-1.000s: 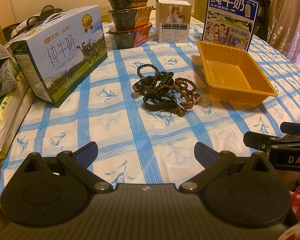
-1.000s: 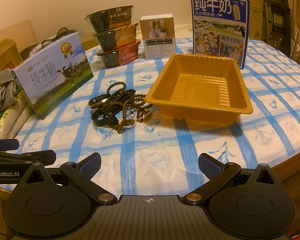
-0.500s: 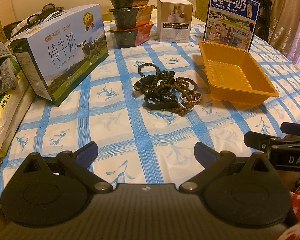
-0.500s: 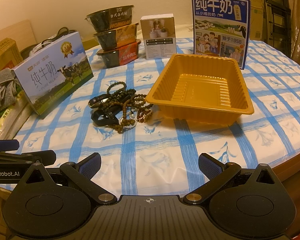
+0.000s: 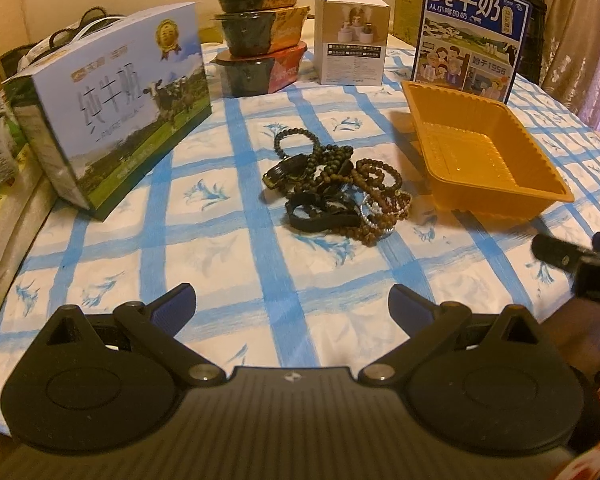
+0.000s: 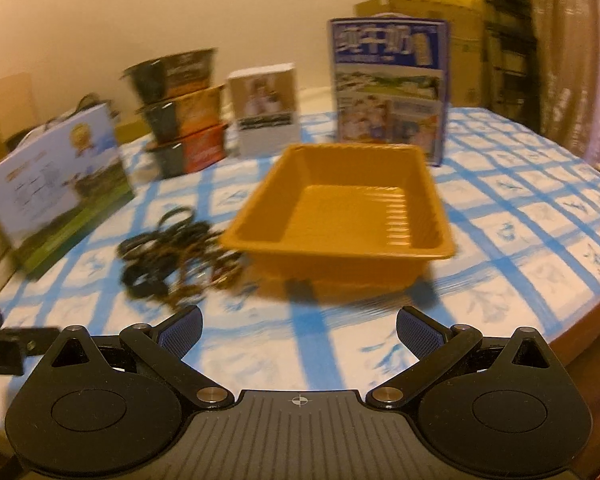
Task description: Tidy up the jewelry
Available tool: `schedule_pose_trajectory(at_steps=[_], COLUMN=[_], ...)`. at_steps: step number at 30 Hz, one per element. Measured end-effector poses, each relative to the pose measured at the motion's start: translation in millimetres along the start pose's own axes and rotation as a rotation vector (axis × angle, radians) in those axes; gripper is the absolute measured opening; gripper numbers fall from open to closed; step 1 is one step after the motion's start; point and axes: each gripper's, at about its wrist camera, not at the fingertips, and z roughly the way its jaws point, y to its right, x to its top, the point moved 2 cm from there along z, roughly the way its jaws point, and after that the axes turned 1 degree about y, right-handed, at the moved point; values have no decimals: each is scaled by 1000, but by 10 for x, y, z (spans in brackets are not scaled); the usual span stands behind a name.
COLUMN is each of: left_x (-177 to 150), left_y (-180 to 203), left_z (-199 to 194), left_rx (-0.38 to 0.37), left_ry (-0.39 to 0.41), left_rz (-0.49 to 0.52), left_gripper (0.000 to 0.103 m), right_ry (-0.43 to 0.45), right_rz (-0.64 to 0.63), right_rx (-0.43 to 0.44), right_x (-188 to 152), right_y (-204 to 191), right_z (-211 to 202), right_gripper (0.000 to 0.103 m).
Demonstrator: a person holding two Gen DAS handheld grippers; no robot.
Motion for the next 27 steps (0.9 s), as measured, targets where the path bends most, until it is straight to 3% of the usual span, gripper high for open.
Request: schedule_pose_trajectory(at_steps=[9, 15, 16, 17, 19, 24, 27], left_x=[135, 224, 240, 260, 307, 395, 373], left_y=[232, 400, 424, 445, 481, 487, 473], left_z=[410, 667, 704, 739, 811, 908, 955], left_rx=[-52, -57, -57, -57, -49, -47, -43], left_ry=[12, 34, 43, 52, 71, 118, 127], left_rz=[30, 62, 67, 70, 70, 43, 30], left_gripper=[102, 102, 102, 102, 102, 102, 102], right_ry=[178, 209, 216, 230, 215, 233, 245], right_rz=[144, 177, 180, 183, 196, 250, 237], right_rx=[-134, -197, -203, -203, -198, -209, -209], right_x=[101, 149, 163, 159, 190, 235, 258], right_y=[580, 801, 831, 855, 912, 1029, 1024], right_z=[203, 477, 535, 584, 725, 908, 990], right_gripper=[103, 103, 99, 83, 68, 67, 57])
